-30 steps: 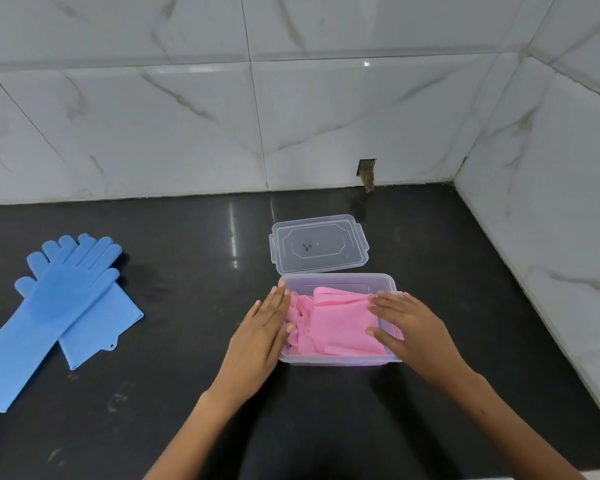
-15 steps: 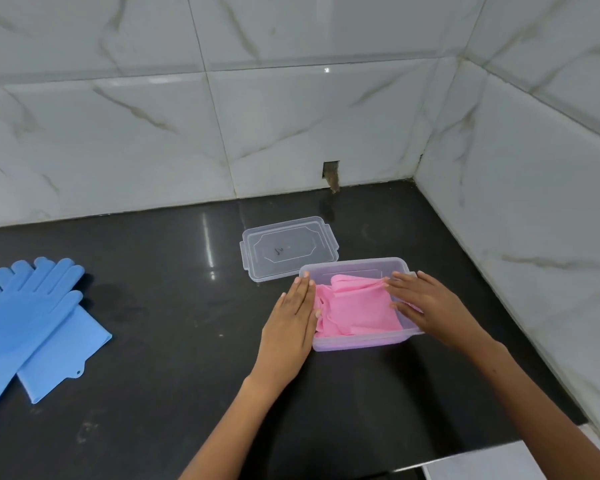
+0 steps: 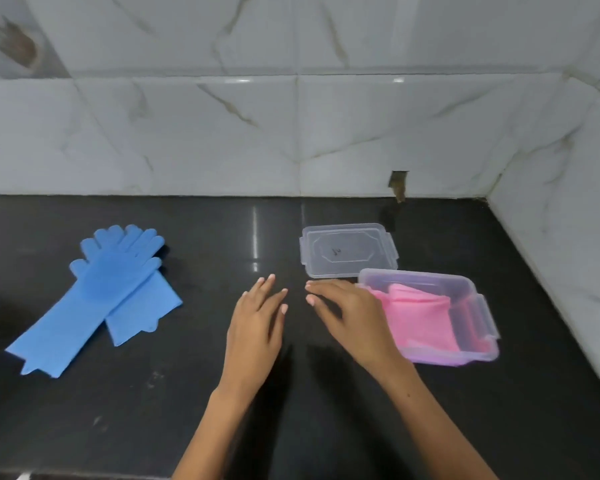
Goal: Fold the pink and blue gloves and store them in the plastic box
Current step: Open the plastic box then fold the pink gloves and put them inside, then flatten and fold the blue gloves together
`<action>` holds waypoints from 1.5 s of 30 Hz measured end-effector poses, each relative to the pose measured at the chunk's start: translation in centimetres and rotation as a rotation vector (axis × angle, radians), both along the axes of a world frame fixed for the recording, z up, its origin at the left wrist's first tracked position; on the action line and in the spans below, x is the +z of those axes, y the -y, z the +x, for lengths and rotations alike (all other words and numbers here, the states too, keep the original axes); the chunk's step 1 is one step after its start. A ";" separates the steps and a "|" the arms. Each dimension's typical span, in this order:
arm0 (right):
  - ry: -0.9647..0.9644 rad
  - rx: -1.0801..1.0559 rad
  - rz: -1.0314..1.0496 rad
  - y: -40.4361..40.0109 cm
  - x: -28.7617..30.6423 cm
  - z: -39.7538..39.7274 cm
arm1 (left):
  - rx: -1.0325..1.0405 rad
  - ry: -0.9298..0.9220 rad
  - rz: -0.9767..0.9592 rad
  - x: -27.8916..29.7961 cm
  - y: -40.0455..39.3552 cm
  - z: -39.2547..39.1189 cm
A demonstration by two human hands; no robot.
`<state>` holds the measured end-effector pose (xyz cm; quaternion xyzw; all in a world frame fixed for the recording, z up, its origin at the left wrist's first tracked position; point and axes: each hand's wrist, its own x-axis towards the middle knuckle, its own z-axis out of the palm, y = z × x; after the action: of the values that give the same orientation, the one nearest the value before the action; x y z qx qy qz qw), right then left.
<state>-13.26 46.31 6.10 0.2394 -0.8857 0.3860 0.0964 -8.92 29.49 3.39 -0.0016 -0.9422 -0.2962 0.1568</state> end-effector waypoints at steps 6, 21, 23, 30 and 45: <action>0.057 0.134 0.033 9.9 -3.0 1.2 | 0.258 0.074 0.010 -1.4 10.6 3.8; 0.212 0.062 0.259 32.6 -8.0 1.5 | 0.394 0.292 -0.043 -6.5 33.8 3.7; 0.228 0.009 0.245 34.1 -8.2 0.9 | 0.443 0.288 -0.046 -6.8 35.6 2.9; 0.227 -0.151 0.320 37.9 -8.8 -1.4 | 0.488 0.250 0.000 -6.4 37.8 0.4; 0.355 -0.368 -0.104 34.7 -7.2 -4.8 | 0.292 0.369 0.496 -3.7 34.8 1.3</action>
<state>-18.05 11.60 -1.10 -0.0025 -0.8963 0.4429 0.0204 -7.65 -5.31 -0.33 0.2250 -0.8442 -0.4860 0.0203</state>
